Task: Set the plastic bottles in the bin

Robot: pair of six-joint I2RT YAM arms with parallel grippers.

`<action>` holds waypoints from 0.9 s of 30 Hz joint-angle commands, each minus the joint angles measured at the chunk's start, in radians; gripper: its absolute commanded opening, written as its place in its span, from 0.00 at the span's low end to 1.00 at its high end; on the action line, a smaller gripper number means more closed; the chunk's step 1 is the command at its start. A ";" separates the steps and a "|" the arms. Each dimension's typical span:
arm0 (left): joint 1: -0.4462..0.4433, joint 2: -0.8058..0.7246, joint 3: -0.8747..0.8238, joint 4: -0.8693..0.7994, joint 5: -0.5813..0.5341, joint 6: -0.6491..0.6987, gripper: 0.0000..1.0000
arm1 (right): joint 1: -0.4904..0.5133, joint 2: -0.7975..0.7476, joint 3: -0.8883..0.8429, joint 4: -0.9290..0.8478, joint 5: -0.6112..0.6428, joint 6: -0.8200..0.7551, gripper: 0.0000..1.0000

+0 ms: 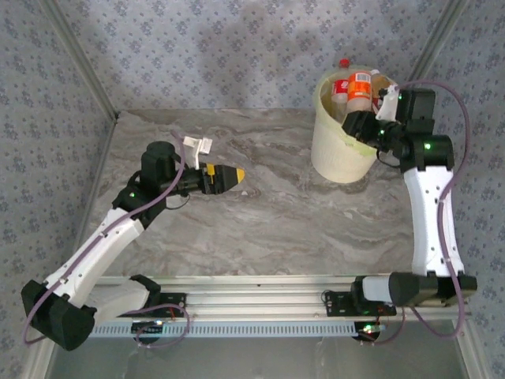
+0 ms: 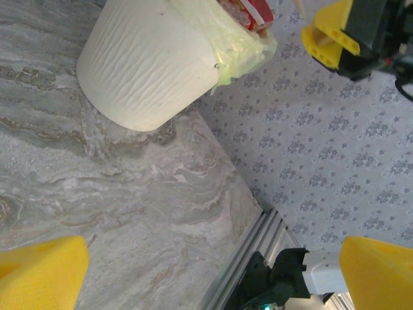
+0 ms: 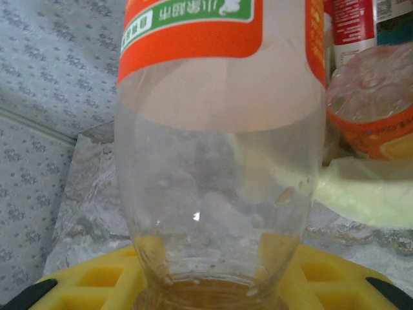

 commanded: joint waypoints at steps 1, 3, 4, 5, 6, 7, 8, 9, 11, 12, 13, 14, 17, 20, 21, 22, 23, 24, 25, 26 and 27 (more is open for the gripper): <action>-0.006 -0.033 -0.019 -0.029 0.009 0.029 1.00 | -0.041 0.071 0.081 -0.026 -0.082 0.020 0.37; -0.006 -0.044 -0.027 -0.033 0.003 0.026 1.00 | -0.066 0.118 0.117 -0.029 -0.081 0.029 0.38; -0.006 -0.049 -0.030 -0.036 0.001 0.025 1.00 | -0.079 0.144 0.135 -0.025 -0.085 0.037 0.38; -0.006 -0.054 -0.033 -0.037 -0.002 0.024 1.00 | -0.091 0.164 0.153 -0.024 -0.091 0.043 0.38; -0.008 -0.057 -0.038 -0.036 -0.007 0.023 0.99 | -0.101 0.188 0.178 -0.024 -0.099 0.051 0.38; -0.007 -0.062 -0.043 -0.032 -0.010 0.019 1.00 | -0.111 0.212 0.198 -0.019 -0.106 0.060 0.38; -0.007 -0.064 -0.047 -0.029 -0.010 0.016 1.00 | -0.115 0.233 0.218 -0.019 -0.114 0.066 0.38; -0.008 -0.065 -0.049 -0.027 -0.012 0.014 1.00 | -0.119 0.253 0.241 -0.023 -0.119 0.071 0.38; -0.007 -0.064 -0.054 -0.025 -0.016 0.011 1.00 | -0.118 0.291 0.271 -0.025 -0.134 0.081 0.38; -0.008 -0.064 -0.056 -0.023 -0.021 0.010 1.00 | -0.118 0.307 0.277 -0.019 -0.146 0.088 0.39; -0.008 -0.062 -0.058 -0.021 -0.022 0.007 1.00 | -0.118 0.319 0.278 -0.009 -0.153 0.096 0.39; -0.007 -0.061 -0.060 -0.020 -0.023 0.005 1.00 | -0.117 0.327 0.276 -0.002 -0.156 0.100 0.39; -0.009 -0.066 -0.065 -0.021 -0.024 0.001 1.00 | -0.118 0.348 0.275 0.005 -0.161 0.109 0.39; -0.009 -0.073 -0.069 -0.021 -0.024 0.002 1.00 | -0.121 0.368 0.275 0.005 -0.164 0.124 0.41; -0.009 -0.073 -0.069 -0.024 -0.025 0.005 1.00 | -0.121 0.372 0.276 0.005 -0.170 0.129 0.42; -0.010 -0.073 -0.069 -0.025 -0.026 0.006 1.00 | -0.123 0.378 0.275 0.006 -0.176 0.137 0.42; -0.010 -0.073 -0.069 -0.027 -0.027 0.009 1.00 | -0.124 0.380 0.273 0.011 -0.180 0.143 0.43; -0.010 -0.072 -0.069 -0.029 -0.032 0.011 1.00 | -0.125 0.383 0.272 0.014 -0.180 0.149 0.43; -0.010 -0.071 -0.069 -0.032 -0.033 0.014 1.00 | -0.125 0.386 0.271 0.017 -0.180 0.154 0.44; -0.010 -0.072 -0.068 -0.034 -0.035 0.016 1.00 | -0.125 0.387 0.271 0.019 -0.181 0.157 0.45; -0.010 -0.073 -0.068 -0.035 -0.036 0.016 1.00 | -0.126 0.389 0.274 0.021 -0.181 0.159 0.47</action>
